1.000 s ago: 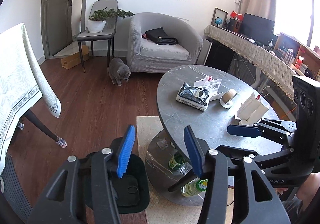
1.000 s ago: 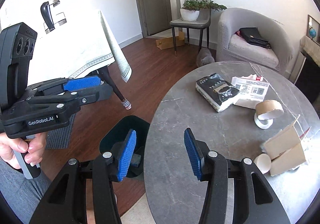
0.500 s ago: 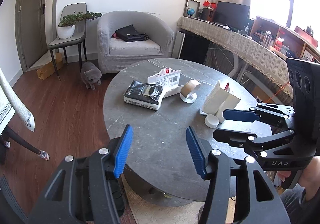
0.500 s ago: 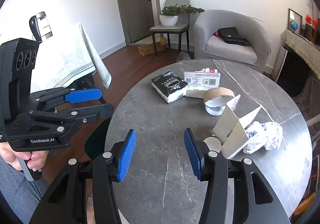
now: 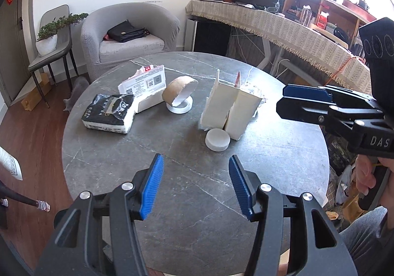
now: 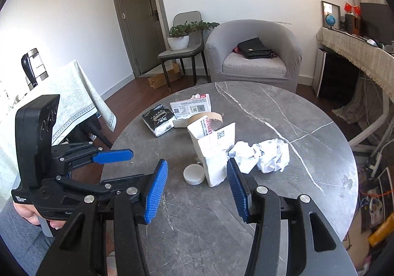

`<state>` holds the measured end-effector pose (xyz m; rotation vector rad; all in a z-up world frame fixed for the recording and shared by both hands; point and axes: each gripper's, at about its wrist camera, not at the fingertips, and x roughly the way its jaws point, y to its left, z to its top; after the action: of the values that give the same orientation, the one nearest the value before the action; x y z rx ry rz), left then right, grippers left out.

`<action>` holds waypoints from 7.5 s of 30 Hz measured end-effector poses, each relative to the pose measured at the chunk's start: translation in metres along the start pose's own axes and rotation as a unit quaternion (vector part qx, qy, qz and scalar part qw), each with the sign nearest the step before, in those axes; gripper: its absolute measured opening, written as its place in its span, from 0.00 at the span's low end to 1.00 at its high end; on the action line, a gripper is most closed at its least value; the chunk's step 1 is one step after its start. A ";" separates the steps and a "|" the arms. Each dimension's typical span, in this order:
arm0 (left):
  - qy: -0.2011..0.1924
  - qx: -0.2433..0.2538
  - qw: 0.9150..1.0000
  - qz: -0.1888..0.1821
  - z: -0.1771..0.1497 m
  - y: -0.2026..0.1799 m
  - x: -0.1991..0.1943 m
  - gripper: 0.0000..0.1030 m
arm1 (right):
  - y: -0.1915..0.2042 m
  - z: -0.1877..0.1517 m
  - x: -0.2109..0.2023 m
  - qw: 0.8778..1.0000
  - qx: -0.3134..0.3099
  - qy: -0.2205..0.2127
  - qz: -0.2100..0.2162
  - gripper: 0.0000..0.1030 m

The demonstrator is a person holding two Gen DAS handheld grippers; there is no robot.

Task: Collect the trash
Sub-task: 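Move both grippers back from the bin toward the table, then reach the left gripper to the white round lid and grasp it, then grasp the white paper cup with receipt using the right gripper while the left holds the lid, then carry the lid into the green bin and open the left gripper while the right carries the cup, then lower the paper cup into the green bin and open the right gripper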

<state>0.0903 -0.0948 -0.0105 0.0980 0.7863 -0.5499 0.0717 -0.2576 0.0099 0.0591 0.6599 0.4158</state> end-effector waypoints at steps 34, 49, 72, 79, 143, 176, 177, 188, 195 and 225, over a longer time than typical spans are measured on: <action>0.022 0.009 1.000 -0.008 0.023 -0.019 0.068 0.32 | -0.012 0.004 0.023 0.999 -0.036 0.008 0.017 0.47; 0.018 0.005 1.000 -0.009 0.013 -0.014 0.050 0.31 | 0.009 0.003 0.040 0.996 -0.089 0.017 -0.012 0.39; 0.009 -0.008 1.000 0.002 0.000 0.019 0.012 0.31 | 0.033 0.011 0.062 0.990 -0.131 0.018 -0.052 0.23; -0.002 -0.016 1.000 0.007 0.001 0.026 -0.005 0.31 | 0.049 0.016 0.061 0.990 -0.135 0.014 -0.045 0.23; 0.139 -0.238 0.950 0.144 -0.183 0.257 -0.039 0.31 | 0.278 0.018 0.156 0.969 -0.190 0.084 0.131 0.23; 0.046 -0.235 0.956 0.169 -0.162 0.259 -0.109 0.36 | 0.306 -0.037 0.239 0.957 -0.191 0.176 0.131 0.23; 0.039 -0.235 0.956 0.170 -0.159 0.257 -0.112 0.35 | 0.306 -0.040 0.242 0.956 -0.191 0.182 0.128 0.23; -0.008 -0.232 0.958 0.167 -0.126 0.246 -0.135 0.27 | 0.298 -0.078 0.272 0.947 -0.191 0.228 0.123 0.23; -0.039 -0.227 0.961 0.153 -0.102 0.236 -0.145 0.25 | 0.299 -0.096 0.287 0.938 -0.203 0.256 0.111 0.24; -0.106 -0.220 0.959 0.143 -0.056 0.208 -0.174 0.25 | 0.296 -0.047 0.184 0.948 -0.234 0.165 0.141 0.43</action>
<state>0.0591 0.1747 0.0461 -0.2523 0.6540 -0.1003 0.0685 0.0827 -0.0804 -0.3789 0.8698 0.8619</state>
